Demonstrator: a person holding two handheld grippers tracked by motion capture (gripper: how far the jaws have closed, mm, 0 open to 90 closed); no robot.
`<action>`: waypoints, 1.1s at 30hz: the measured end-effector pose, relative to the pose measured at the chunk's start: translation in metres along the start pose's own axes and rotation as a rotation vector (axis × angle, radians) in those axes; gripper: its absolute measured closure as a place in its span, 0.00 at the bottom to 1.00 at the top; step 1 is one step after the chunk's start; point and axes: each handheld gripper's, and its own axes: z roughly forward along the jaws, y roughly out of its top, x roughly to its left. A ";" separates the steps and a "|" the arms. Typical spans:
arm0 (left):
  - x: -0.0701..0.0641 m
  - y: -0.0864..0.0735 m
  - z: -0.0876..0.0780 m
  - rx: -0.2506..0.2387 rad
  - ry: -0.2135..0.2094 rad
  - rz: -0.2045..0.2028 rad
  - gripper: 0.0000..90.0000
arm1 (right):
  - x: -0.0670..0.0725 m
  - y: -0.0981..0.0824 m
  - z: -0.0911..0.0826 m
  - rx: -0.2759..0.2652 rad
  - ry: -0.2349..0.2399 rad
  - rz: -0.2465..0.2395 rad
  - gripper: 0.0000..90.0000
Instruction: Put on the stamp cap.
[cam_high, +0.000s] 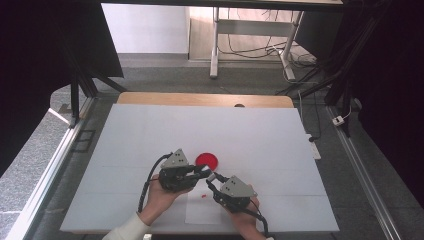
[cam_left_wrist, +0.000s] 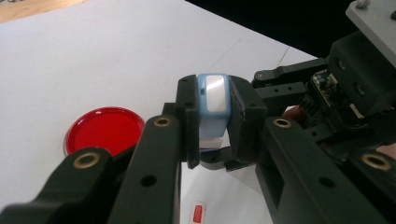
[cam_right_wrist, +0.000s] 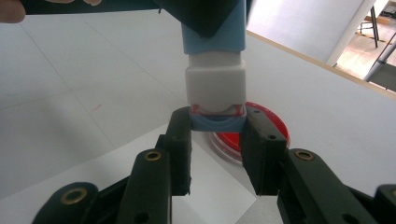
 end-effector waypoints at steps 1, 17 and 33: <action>0.000 0.000 0.000 0.001 0.000 0.000 0.84 | 0.000 0.000 0.000 0.000 -0.001 0.000 0.72; -0.002 0.000 0.000 -0.010 0.010 0.008 0.84 | 0.000 -0.001 0.000 0.007 0.000 0.000 0.71; -0.003 -0.002 0.003 0.006 0.020 0.017 0.85 | 0.001 -0.002 0.000 0.008 -0.019 -0.011 0.71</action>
